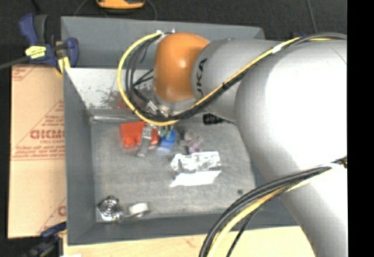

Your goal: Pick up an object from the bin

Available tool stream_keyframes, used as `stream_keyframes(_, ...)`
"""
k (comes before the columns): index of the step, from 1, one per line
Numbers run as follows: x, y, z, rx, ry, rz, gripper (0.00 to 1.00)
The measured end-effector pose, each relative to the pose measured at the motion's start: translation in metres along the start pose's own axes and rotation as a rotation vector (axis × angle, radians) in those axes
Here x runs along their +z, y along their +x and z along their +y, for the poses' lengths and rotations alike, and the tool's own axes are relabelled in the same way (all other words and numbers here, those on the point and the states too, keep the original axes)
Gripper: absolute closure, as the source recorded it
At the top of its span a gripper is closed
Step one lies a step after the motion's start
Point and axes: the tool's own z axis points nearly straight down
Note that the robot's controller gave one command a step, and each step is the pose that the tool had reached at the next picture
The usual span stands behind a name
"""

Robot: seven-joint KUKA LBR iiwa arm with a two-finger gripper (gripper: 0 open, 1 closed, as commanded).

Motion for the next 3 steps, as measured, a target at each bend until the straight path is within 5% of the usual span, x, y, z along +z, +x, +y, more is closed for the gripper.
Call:
stream_keyframes(1,0.000,0.000,0.000,0.001,-0.001,0.000,1.00)
stream_keyframes(3,-0.091,-0.005,0.000,0.005,-0.005,-0.005,1.00)
